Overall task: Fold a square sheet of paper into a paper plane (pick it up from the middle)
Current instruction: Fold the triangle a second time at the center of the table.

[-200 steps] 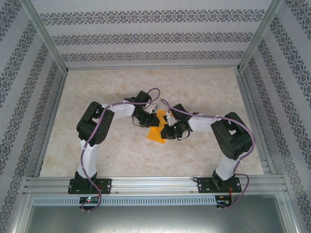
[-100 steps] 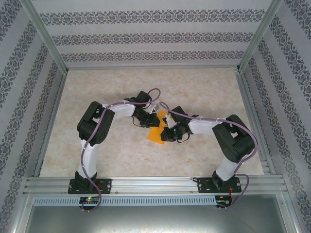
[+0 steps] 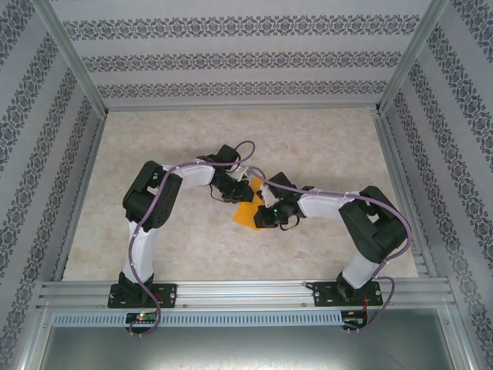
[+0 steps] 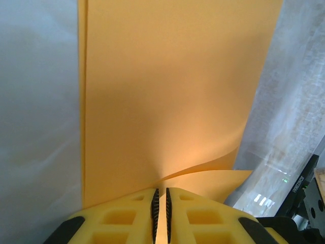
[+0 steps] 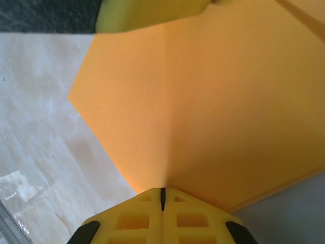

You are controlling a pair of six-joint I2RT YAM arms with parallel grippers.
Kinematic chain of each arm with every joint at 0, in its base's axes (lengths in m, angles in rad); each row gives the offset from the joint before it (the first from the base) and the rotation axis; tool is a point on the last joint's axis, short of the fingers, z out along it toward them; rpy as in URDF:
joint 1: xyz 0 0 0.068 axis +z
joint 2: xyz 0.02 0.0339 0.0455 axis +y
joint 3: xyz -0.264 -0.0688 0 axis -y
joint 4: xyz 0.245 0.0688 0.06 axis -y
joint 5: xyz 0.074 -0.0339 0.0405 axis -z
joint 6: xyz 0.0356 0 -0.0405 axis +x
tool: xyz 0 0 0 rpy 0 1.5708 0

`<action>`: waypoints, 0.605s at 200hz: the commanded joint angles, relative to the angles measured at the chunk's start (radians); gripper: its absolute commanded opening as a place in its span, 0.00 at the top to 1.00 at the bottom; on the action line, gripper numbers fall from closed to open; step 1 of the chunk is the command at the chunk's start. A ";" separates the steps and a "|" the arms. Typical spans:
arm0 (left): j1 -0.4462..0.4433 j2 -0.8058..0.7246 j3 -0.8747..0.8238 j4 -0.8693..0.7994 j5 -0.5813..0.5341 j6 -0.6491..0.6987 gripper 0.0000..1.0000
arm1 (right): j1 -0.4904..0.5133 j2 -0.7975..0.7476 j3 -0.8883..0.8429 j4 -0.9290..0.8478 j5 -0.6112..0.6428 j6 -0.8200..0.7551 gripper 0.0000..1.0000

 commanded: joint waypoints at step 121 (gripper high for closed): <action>0.000 0.103 -0.037 -0.114 -0.117 0.041 0.82 | 0.075 -0.056 -0.098 -0.120 0.008 0.044 0.96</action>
